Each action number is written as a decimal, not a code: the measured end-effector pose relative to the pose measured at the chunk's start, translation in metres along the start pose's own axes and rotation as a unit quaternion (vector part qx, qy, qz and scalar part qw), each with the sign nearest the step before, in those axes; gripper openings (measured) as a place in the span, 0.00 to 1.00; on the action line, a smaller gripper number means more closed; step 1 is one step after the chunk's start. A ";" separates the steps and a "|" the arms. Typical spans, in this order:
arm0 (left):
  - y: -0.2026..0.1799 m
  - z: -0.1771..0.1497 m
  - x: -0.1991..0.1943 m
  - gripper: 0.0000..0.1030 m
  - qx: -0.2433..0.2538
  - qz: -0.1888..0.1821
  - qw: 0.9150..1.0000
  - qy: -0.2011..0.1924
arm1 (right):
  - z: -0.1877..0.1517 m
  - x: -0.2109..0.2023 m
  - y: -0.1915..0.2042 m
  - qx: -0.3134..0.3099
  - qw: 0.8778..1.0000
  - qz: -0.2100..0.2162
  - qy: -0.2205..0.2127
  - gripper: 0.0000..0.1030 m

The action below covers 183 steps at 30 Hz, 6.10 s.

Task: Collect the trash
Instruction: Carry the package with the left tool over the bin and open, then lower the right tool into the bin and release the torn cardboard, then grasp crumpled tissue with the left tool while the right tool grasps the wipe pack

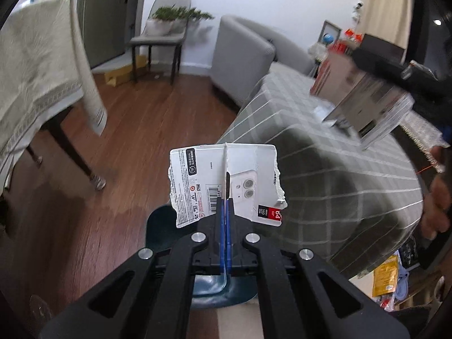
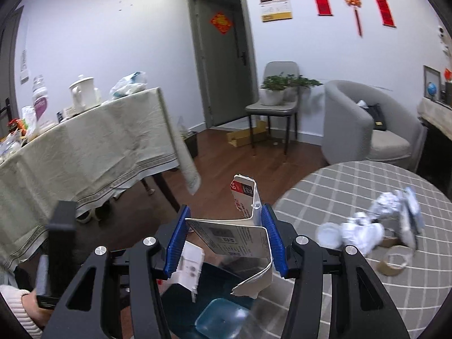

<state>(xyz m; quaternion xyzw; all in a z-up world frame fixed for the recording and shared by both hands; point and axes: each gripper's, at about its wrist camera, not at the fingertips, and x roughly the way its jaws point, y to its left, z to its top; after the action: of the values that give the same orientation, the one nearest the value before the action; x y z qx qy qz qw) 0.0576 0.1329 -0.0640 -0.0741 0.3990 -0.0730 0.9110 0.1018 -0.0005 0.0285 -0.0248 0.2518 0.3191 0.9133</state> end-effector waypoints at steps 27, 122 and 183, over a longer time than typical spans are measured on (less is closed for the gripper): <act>0.062 -0.019 0.000 0.36 -0.040 -0.004 0.999 0.036 | -0.055 0.100 0.050 -0.004 0.984 0.052 0.168 0.51; -0.111 0.086 -0.011 0.77 0.035 -0.068 0.990 -0.119 | -0.013 -0.039 -0.162 0.054 0.992 -0.095 0.061 0.65; -0.164 0.116 0.094 0.11 0.034 -0.142 0.989 -0.036 | -0.033 0.011 -0.315 0.324 0.943 -0.057 0.048 0.89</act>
<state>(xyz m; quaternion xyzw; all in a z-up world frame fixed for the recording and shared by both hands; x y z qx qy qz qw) 0.1938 -0.0363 -0.0222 -0.1011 0.3483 -0.2122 0.9074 0.2820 -0.2518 -0.0416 0.2429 0.3833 0.1664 0.8754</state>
